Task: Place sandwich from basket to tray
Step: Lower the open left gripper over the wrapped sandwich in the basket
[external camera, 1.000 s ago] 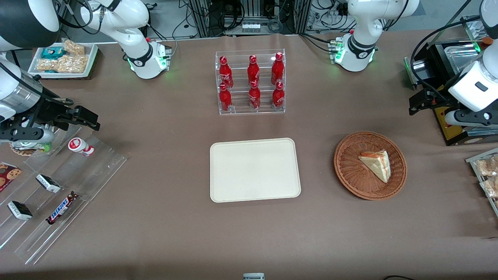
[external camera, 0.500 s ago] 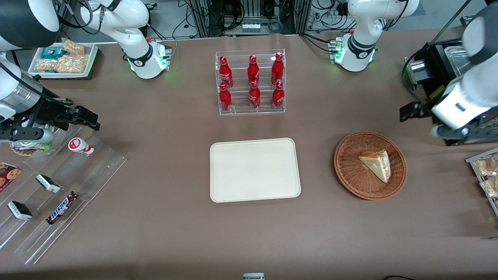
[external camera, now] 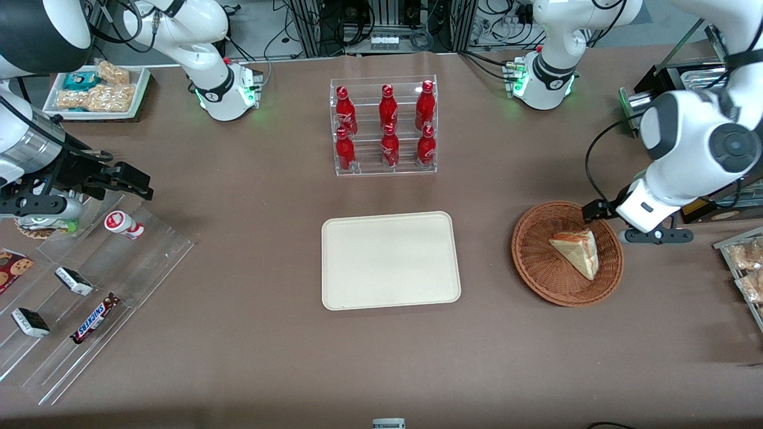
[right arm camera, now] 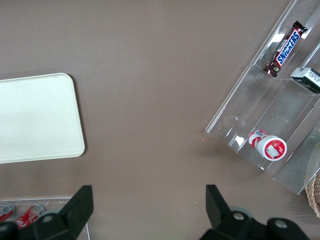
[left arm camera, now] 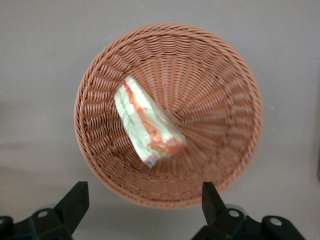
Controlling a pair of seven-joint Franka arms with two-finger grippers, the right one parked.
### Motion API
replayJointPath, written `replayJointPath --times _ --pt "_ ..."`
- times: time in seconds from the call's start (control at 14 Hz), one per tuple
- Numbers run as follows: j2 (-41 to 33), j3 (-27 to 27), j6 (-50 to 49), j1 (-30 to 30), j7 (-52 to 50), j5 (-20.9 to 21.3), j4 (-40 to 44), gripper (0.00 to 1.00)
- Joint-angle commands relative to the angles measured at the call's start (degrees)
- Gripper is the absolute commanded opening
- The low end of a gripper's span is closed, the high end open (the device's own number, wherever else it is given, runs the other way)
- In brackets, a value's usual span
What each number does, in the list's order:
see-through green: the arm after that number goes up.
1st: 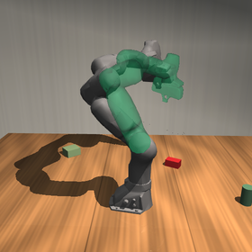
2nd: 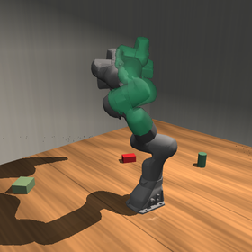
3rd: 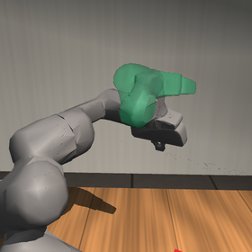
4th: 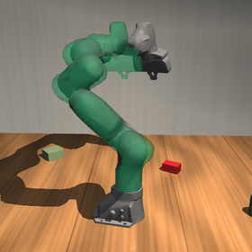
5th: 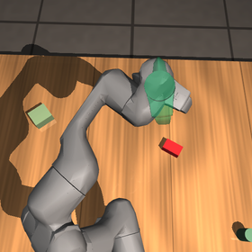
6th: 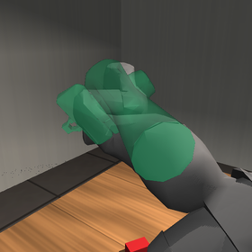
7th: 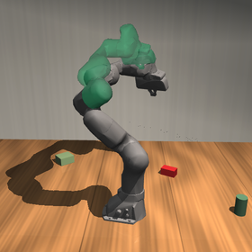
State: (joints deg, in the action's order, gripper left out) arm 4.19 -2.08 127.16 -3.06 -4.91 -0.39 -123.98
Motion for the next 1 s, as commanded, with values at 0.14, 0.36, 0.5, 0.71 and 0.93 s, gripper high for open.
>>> replayJointPath --times 0.14,0.36,0.5,0.71,0.93 --pt "1.95 0.06 7.47 -0.1 -25.88 0.57 -3.1 1.0" --pt "5.11 0.06 12.22 -0.19 -39.54 0.65 -3.1 1.0" --pt "7.4 0.06 14.6 -0.1 -40.0 0.65 -3.1 1.0" --pt "10.65 0.06 17.25 -0.1 -42.88 0.3 -3.02 0.63" --pt "11.28 0.06 16.99 -0.28 -46.68 0.39 -2.75 0.09"
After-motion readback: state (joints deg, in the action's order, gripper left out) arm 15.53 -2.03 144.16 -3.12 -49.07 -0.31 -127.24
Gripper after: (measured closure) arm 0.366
